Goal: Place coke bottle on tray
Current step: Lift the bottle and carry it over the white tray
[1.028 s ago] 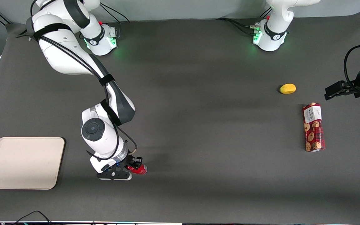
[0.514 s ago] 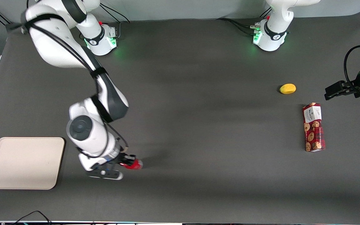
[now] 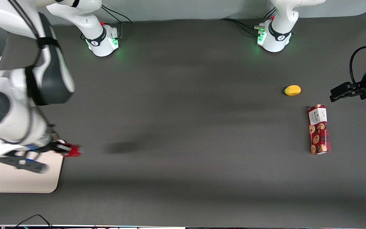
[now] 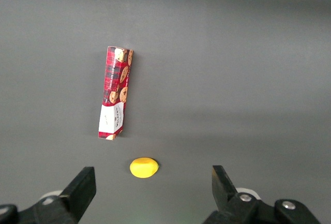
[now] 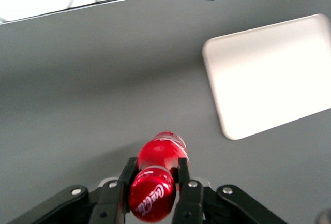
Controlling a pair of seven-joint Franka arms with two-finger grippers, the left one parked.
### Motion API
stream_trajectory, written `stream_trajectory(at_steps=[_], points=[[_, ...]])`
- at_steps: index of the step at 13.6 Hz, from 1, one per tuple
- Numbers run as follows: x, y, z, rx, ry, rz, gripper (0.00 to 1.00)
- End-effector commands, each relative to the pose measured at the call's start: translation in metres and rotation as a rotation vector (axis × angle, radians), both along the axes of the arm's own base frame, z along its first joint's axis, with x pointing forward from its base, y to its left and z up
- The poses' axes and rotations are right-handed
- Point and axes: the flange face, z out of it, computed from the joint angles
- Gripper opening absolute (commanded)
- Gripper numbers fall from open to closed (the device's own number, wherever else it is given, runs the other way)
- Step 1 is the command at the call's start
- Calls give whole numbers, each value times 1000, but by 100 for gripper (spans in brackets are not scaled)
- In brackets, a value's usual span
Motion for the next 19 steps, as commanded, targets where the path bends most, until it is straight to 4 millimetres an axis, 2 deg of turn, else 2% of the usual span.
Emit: stream_trajectory(at_steps=[1,3,5,6,8,10,14,16,19], points=[[-18,-97,26,-63,54,100,0],[-24,-167,30,-69,93,189,0],[-30,-254,30,1,7,258,0],[-31,-287,20,35,-28,311,0],[-30,-336,-7,32,-82,394,0],[-29,-371,-35,8,-105,415,0],[-39,-423,-102,84,-117,430,0],[-45,-451,-135,65,-127,421,0],[-52,-472,-159,46,-121,396,0]])
